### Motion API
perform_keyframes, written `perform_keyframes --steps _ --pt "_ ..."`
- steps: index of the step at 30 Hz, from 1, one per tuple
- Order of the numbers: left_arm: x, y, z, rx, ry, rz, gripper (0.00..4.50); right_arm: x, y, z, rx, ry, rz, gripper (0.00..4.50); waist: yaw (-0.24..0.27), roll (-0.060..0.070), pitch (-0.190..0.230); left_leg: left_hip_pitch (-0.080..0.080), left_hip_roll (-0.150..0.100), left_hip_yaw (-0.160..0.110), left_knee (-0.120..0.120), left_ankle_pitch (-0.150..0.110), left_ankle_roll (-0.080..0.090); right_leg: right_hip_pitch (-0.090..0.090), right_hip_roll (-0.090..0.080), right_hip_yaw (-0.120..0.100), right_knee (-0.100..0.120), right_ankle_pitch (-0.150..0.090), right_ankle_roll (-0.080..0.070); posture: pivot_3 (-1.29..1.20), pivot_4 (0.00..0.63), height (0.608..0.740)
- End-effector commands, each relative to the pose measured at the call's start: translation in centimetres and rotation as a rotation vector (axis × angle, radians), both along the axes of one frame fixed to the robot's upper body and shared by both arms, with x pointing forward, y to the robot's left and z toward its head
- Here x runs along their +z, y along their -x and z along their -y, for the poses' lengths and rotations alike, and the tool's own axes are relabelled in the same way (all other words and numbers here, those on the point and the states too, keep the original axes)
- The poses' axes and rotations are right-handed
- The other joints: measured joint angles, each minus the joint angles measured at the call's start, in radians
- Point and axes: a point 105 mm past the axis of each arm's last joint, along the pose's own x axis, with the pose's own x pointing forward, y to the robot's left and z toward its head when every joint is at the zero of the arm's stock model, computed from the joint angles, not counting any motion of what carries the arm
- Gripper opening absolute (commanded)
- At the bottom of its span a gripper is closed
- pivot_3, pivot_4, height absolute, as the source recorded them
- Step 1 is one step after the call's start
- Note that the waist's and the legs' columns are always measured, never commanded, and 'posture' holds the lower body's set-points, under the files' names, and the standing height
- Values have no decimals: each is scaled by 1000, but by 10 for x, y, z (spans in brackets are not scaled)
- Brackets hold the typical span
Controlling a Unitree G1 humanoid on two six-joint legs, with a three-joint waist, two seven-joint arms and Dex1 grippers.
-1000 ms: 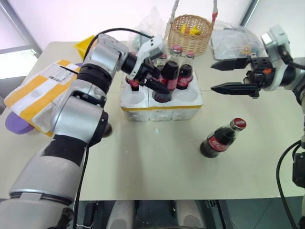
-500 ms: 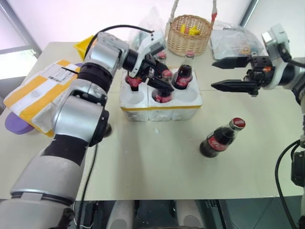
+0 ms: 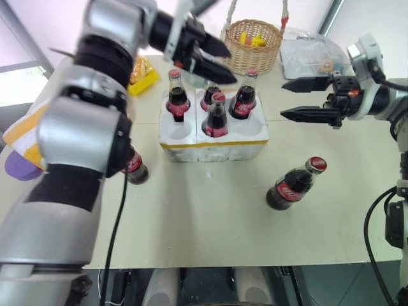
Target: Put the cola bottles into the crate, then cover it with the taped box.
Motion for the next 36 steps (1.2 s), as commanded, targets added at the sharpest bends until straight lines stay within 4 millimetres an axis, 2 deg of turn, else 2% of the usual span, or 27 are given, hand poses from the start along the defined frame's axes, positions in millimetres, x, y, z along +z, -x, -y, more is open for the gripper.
perform_keyframes --steps 1,7,10,12,15,18,20,25,32,36 --pt "46 19 -15 18 24 81 4476 17 2 -3 20 -8 63 4500 1 0 0 0 0 0 0 0 0 0 0 0 0 0 0 0 150 737" --pt "76 39 -61 125 46 143 4476 15 -2 -6 36 -16 53 4500 -2 0 0 0 0 0 0 0 0 0 0 0 0 0 0 0 150 737" --pt "79 54 -97 189 66 160 4476 15 -2 -8 47 -19 49 4500 -11 1 1 0 1 0 -1 0 0 -1 0 1 0 0 0 0 150 737" --pt "73 67 -127 240 91 148 4476 15 -2 -9 53 -22 47 4500 -20 2 1 1 1 1 -2 0 0 -1 0 2 1 0 0 0 150 737" --pt "50 93 -170 304 91 129 4476 14 1 -7 65 -3 48 4500 -29 2 2 3 1 2 -2 0 0 -1 0 4 2 0 0 0 150 737" --pt "22 119 -201 366 83 41 4476 17 7 -5 90 6 46 4500 -25 1 2 4 2 3 -2 0 0 -1 2 5 4 0 0 0 150 737" --pt "3 134 -215 401 75 -44 4476 19 11 -3 106 11 43 4500 -25 1 2 3 2 3 -2 0 0 -1 2 5 2 0 -1 0 150 737" --pt "-38 152 -224 428 22 -109 4476 20 10 -2 109 30 38 4500 -8 0 2 5 3 3 -1 0 0 1 2 5 1 0 -2 0 150 737" --pt "-107 160 -236 534 18 -126 4476 21 7 -6 111 28 34 4500 -8 0 1 5 4 4 -2 0 0 1 4 6 0 1 -3 0 150 737" --pt "-127 155 -236 590 54 -71 4476 22 7 -6 110 28 31 4500 -1 0 1 5 4 4 -2 0 0 1 4 6 0 1 -3 0 150 737"
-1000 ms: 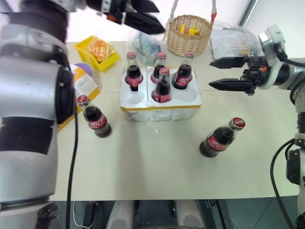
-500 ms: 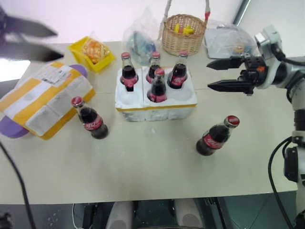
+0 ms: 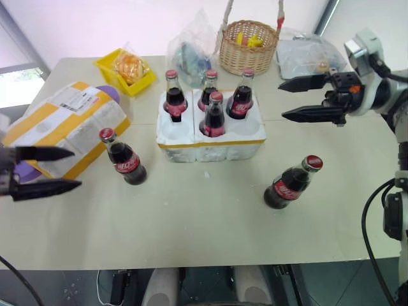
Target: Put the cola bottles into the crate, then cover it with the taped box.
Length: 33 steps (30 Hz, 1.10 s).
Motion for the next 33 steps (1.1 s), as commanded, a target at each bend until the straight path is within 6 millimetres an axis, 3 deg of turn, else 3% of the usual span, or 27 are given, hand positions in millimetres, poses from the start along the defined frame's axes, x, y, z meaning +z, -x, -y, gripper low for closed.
perform_keyframes --steps 1,8,15,25,33 --pt "7 -5 1 58 -33 146 4476 16 4 -1 8 -7 54 4500 4 0 0 0 0 0 0 0 0 0 0 0 0 0 0 0 150 737" --pt "-14 -33 16 134 29 264 4476 17 3 -2 8 -15 52 4500 9 -1 0 0 0 0 1 0 0 1 0 0 -1 1 -1 0 150 737" --pt "-45 -44 41 87 56 214 4476 18 2 -5 9 -24 48 4500 6 0 -1 1 0 0 1 0 0 1 0 0 0 1 -1 0 150 737" --pt "-56 -60 42 127 79 199 4476 16 3 -5 5 -32 41 4500 8 0 -1 0 0 0 1 0 0 1 0 0 -1 1 -1 0 150 737" --pt "-61 -84 49 145 137 211 4476 15 3 -5 1 -38 41 4500 9 0 -1 0 0 0 1 0 0 1 0 0 -1 1 -1 0 150 737"
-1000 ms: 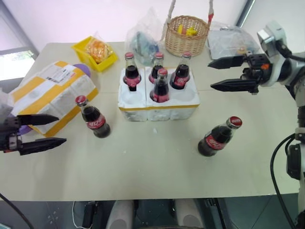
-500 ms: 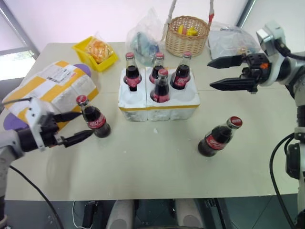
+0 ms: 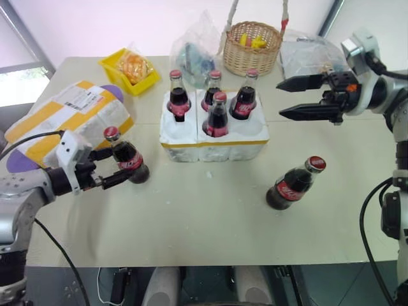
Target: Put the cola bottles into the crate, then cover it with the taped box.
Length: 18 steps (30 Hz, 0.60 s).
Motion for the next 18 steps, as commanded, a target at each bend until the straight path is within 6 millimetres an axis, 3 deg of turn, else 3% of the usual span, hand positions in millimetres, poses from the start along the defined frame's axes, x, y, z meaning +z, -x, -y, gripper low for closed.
perform_keyframes --steps 1,3,7,12,18 --pt "5 -7 5 -10 12 35 4476 14 6 -2 16 -19 63 4500 0 0 0 0 0 0 0 0 0 0 0 0 0 0 0 0 150 737" --pt "5 -8 6 -18 22 33 4476 14 6 -3 17 -18 63 4500 -2 0 0 0 0 0 0 0 0 0 0 0 0 0 0 0 150 737" --pt "8 -3 7 -47 29 6 2727 14 7 -3 19 -18 61 4500 -3 0 0 0 0 0 0 0 0 0 0 0 0 0 0 0 150 737" --pt "30 13 13 -145 35 -28 2745 13 9 -1 22 -5 59 4500 -2 0 0 0 0 0 -1 0 0 0 0 0 -1 0 0 0 150 737" --pt "86 22 31 -322 29 -14 2745 14 9 0 25 12 68 4500 5 -1 0 -1 0 -1 0 0 0 0 0 0 -1 0 0 0 150 737"
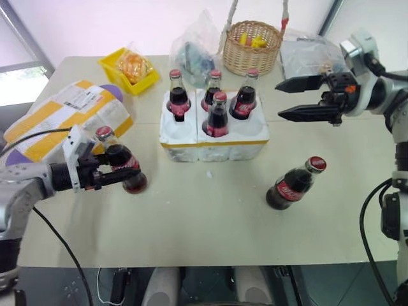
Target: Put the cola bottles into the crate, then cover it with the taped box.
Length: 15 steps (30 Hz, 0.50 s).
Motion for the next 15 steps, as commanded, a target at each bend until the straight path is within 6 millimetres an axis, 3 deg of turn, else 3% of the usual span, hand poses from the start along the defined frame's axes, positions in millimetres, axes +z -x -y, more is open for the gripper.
perform_keyframes --steps 1,8,15 --pt "61 7 17 -137 28 137 2745 15 5 0 10 6 71 4500 2 0 0 0 0 0 0 0 0 0 0 0 0 0 0 0 150 737" --pt "114 -26 43 -198 79 246 2745 12 5 -2 15 4 66 4500 -3 0 0 0 0 0 0 0 0 0 0 0 0 0 0 0 150 737" --pt "114 -69 68 -245 55 285 2745 7 7 -1 7 -5 57 4500 -7 0 0 0 0 0 0 0 0 0 0 0 1 0 1 0 150 737"
